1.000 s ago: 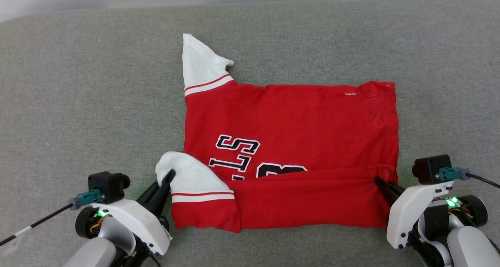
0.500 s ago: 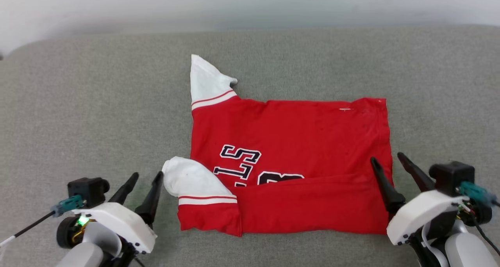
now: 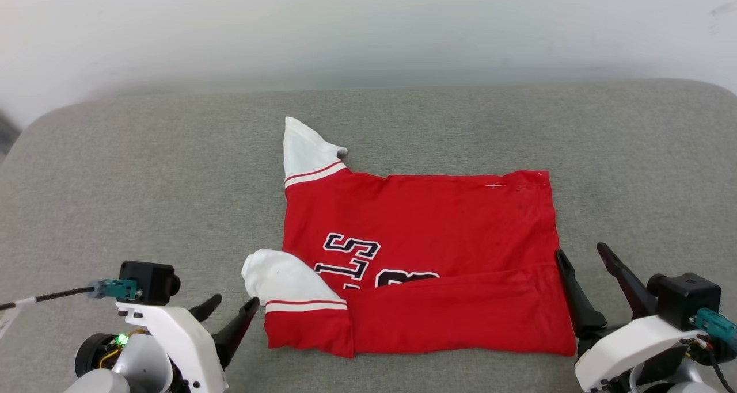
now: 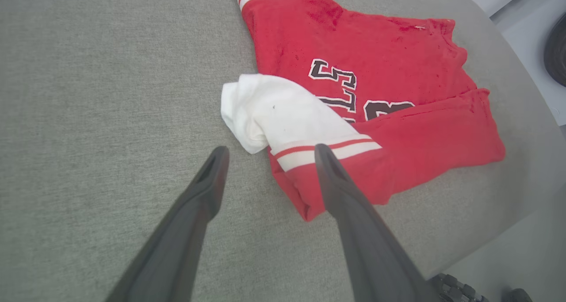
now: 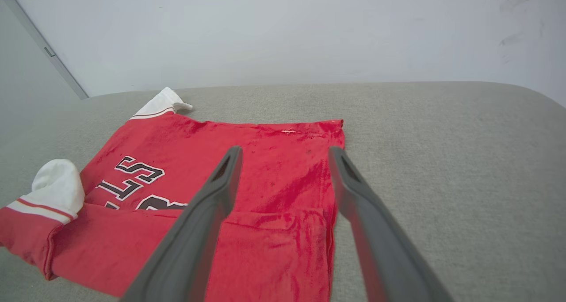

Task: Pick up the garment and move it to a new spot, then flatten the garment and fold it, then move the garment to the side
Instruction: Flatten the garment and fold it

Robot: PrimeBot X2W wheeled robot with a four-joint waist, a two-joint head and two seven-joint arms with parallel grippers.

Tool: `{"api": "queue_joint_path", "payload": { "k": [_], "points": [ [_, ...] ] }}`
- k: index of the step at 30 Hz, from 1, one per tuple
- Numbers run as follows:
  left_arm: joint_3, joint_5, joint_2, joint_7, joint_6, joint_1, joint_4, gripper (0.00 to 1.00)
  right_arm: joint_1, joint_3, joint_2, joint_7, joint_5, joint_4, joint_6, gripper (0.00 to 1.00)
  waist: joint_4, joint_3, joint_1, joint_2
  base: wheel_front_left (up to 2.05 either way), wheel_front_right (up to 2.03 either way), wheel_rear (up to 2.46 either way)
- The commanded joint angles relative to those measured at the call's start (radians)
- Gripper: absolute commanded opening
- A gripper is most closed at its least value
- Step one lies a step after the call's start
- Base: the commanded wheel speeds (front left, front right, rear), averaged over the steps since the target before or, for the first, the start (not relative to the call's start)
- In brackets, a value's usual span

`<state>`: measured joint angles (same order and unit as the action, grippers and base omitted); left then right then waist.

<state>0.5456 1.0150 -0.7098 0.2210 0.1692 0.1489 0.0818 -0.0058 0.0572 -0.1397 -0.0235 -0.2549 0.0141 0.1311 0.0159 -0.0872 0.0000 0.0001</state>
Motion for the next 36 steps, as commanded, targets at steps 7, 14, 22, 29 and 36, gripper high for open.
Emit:
{"api": "queue_joint_path", "payload": {
  "k": [7,14,22,29,36],
  "points": [
    [0.036,0.057,-0.012,0.141,0.018,0.017,0.03,1.0,0.027,-0.008,0.025,-0.027,0.005,-0.057,-0.001,1.0,-0.036,-0.022,0.0,-0.0001,0.0,0.0,0.0],
    [0.046,0.101,0.027,0.19,-0.006,0.059,-0.083,1.0,0.005,-0.007,0.035,-0.044,0.001,-0.074,-0.001,1.0,-0.069,-0.088,0.0,-0.0001,0.0,0.0,0.0],
    [0.113,0.131,0.07,0.293,-0.046,0.084,-0.22,0.6,-0.008,-0.028,0.043,-0.058,0.0,-0.083,-0.001,1.0,-0.088,-0.137,0.0,-0.0001,0.0,0.0,0.0],
    [0.118,0.109,0.079,0.264,-0.069,0.093,-0.217,0.0,-0.003,-0.066,0.016,-0.146,-0.04,-0.086,-0.001,1.0,-0.076,-0.123,0.0,-0.0001,0.0,0.0,0.0],
    [0.083,0.074,0.057,0.177,-0.065,0.089,-0.146,0.0,0.006,-0.101,-0.044,-0.427,-0.116,-0.081,-0.001,1.0,-0.051,-0.104,0.0,-0.0001,0.0,0.0,0.0]
  ]
}}
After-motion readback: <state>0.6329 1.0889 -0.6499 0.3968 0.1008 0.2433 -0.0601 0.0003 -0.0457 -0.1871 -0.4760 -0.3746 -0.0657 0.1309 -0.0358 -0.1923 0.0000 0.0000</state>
